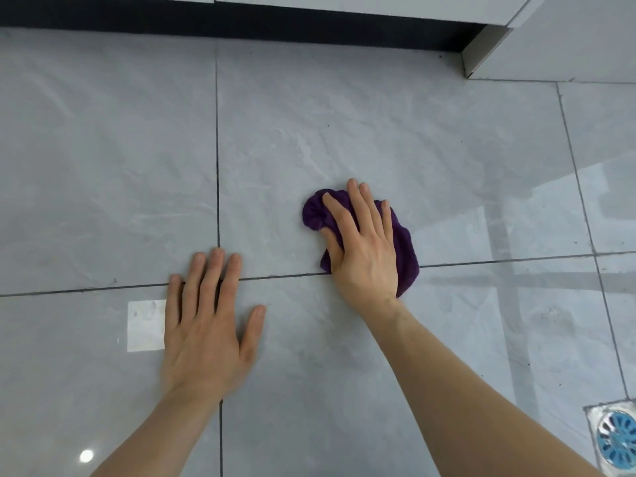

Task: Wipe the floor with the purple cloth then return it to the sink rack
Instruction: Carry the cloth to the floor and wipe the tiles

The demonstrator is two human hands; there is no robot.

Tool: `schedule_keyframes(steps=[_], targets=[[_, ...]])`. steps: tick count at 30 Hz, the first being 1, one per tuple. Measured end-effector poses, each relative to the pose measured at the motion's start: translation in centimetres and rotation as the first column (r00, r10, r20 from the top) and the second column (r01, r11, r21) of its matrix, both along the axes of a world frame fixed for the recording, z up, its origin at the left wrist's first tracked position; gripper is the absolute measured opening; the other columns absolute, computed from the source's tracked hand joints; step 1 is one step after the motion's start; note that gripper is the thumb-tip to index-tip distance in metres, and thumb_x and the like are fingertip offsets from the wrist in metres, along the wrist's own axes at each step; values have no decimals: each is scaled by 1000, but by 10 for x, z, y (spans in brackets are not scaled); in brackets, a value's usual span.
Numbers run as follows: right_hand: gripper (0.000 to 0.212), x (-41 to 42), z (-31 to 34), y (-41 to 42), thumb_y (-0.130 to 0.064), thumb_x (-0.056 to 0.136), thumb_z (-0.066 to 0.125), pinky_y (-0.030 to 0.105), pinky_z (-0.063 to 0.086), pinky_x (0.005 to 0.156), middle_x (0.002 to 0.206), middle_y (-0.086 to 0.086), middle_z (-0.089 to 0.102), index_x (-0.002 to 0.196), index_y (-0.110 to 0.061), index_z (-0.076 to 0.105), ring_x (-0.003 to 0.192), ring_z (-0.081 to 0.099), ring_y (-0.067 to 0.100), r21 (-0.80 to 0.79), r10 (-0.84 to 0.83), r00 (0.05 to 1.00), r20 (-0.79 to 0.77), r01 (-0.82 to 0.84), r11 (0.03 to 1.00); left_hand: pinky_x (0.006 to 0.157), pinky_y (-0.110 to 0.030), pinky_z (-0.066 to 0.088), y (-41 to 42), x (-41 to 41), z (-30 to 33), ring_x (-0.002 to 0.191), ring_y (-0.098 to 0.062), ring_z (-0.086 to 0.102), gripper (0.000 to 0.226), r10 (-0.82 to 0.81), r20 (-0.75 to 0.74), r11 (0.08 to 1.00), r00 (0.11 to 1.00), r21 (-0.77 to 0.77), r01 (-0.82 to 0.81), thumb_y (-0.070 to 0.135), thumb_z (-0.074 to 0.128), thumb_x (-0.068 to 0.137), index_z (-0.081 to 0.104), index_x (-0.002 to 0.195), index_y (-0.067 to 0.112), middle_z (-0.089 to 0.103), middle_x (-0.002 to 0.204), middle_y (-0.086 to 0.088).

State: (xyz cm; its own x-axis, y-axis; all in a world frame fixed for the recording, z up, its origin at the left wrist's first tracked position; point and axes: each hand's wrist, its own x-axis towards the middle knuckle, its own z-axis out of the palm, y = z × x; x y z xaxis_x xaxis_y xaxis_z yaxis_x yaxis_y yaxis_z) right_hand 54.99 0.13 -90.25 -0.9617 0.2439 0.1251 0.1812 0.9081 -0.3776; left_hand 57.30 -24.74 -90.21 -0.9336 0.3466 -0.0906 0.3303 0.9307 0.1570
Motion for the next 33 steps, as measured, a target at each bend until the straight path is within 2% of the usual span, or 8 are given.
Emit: schedule_keyframes(steps=[3, 8, 17, 21, 24, 28, 30, 33], targets=[[38, -2, 2, 0, -36, 106, 52, 50, 21, 124, 160, 15, 36, 142, -26, 54, 153, 25, 33, 6, -69, 997, -32, 69, 998, 131, -52, 8, 0, -2, 1, 163, -23, 5, 77, -1, 8, 1000, 1000, 3, 1, 59, 26, 100, 16, 165, 19, 15, 175, -5], [40, -1, 2, -6, -49, 101, 51, 54, 34, 106, 133, 11, 50, 137, -30, 56, 124, 44, 38, 242, -160, 987, -30, 163, 957, 131, -51, 6, 1, -3, 2, 163, -23, 6, 77, -1, 2, 1000, 1000, 7, 1, 58, 30, 100, 18, 165, 19, 16, 174, -5], [39, 44, 6, -31, -53, 95, 59, 44, 43, 75, 102, 8, 54, 116, -20, 60, 88, 49, 30, 100, 39, 999, 5, -40, 994, 131, -52, 9, 0, -1, 0, 163, -23, 5, 77, 1, 2, 1000, 1000, -5, -1, 58, 30, 100, 16, 165, 19, 15, 174, -6], [36, 57, 5, -43, -47, 89, 69, 38, 46, 61, 88, 6, 55, 105, -16, 61, 74, 54, 27, 141, 17, 1000, -12, -15, 990, 131, -52, 9, 1, -1, -1, 163, -22, 5, 77, 3, 0, 1000, 1000, 7, -3, 58, 29, 100, 16, 165, 20, 15, 174, -5], [39, 68, 5, -51, -38, 78, 80, 29, 36, 48, 80, 4, 53, 98, -16, 56, 63, 53, 24, 157, -25, 999, -24, 29, 987, 131, -52, 10, 1, -1, 0, 163, -22, 6, 77, 9, 2, 1000, 1000, 21, -9, 58, 30, 100, 17, 165, 20, 16, 174, -5], [46, 93, 4, -57, -33, 68, 85, 27, 33, 46, 79, 3, 53, 97, -16, 55, 60, 53, 22, 152, 18, 1000, 4, -18, 988, 131, -51, 9, -1, -1, -1, 163, -21, 6, 77, 10, 7, 999, 1000, 36, -10, 58, 29, 100, 17, 165, 21, 16, 175, -4], [41, 100, 7, -57, -36, 73, 82, 31, 41, 49, 82, 2, 54, 101, -16, 58, 64, 54, 23, 130, 57, 998, 9, -58, 990, 131, -52, 10, 0, -1, 0, 163, -21, 6, 76, 8, 18, 999, 1000, 40, -8, 58, 28, 100, 17, 165, 21, 16, 174, -4], [45, 108, 16, -61, -54, 88, 66, 37, 49, 67, 94, -1, 53, 118, -22, 58, 79, 52, 23, 34, 73, 995, 69, -75, 997, 130, -52, 10, 0, -2, 5, 162, -21, 7, 75, 10, 47, 998, 999, 69, -13, 58, 27, 101, 19, 165, 20, 17, 174, -4]])
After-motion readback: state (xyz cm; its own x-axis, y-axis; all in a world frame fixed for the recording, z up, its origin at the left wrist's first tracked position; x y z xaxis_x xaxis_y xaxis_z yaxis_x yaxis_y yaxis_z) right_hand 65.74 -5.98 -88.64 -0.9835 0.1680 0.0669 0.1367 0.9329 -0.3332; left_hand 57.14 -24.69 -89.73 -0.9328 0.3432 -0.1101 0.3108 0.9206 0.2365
